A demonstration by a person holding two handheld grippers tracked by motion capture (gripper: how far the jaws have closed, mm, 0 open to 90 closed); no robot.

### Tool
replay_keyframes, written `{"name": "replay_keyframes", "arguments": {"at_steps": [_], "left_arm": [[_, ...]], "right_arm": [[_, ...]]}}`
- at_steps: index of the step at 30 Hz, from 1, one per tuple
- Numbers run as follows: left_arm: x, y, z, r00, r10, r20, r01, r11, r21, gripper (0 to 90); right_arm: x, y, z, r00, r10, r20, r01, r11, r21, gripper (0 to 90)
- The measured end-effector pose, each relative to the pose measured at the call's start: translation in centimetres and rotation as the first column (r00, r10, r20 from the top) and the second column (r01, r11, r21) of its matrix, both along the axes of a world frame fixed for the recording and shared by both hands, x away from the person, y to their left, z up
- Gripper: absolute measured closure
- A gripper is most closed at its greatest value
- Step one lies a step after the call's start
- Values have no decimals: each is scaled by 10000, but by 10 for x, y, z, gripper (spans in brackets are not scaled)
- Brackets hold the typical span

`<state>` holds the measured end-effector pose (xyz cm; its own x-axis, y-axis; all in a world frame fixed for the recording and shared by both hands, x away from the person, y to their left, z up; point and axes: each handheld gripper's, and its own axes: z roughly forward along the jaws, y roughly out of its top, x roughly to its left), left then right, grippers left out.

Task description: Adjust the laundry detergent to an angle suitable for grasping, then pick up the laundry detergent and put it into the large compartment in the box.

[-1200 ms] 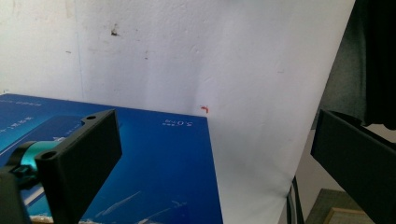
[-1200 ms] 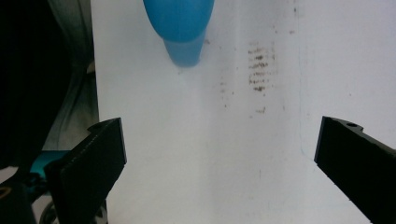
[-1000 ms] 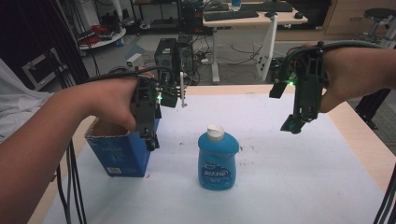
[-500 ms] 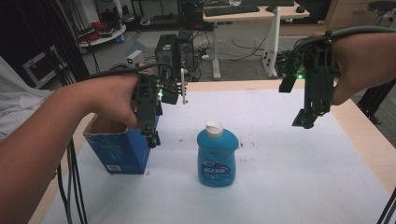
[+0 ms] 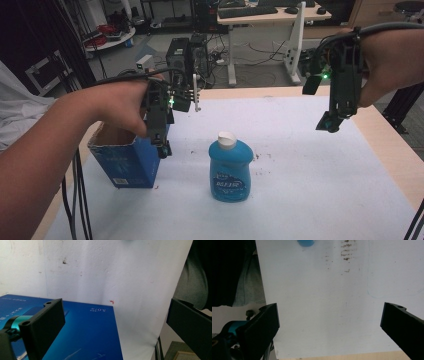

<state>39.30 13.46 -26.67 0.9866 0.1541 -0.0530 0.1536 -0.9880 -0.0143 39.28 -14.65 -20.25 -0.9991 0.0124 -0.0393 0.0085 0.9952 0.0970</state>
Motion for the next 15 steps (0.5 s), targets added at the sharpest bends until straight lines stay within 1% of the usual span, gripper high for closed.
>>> {"name": "replay_keyframes", "arguments": {"at_steps": [5, 8, 10, 12, 15], "left_arm": [[3, 0, 0, 10000, -30, 24, 30, 10000, -17, 18], [3, -1, 1, 10000, -38, 79, 38, 10000, -68, 18], [1, -1, 1, 9999, -32, 105, 33, 10000, -85, 18], [0, -2, 1, 10000, -67, 42, 67, 10000, -35, 18], [1, -2, 2, 9999, -97, 109, 98, 10000, -20, 18]], "right_arm": [[3, 1, 2, 10000, 34, 53, -35, 9999, 111, 12], [5, 2, -1, 10000, 37, 89, -37, 10000, 26, 12], [6, 1, -3, 10000, 20, 45, -20, 10000, 75, 12], [6, 0, -6, 10000, 10, 18, -10, 10000, 53, 12], [7, -3, -9, 10000, -2, 6, 2, 10000, 79, 12]]}}
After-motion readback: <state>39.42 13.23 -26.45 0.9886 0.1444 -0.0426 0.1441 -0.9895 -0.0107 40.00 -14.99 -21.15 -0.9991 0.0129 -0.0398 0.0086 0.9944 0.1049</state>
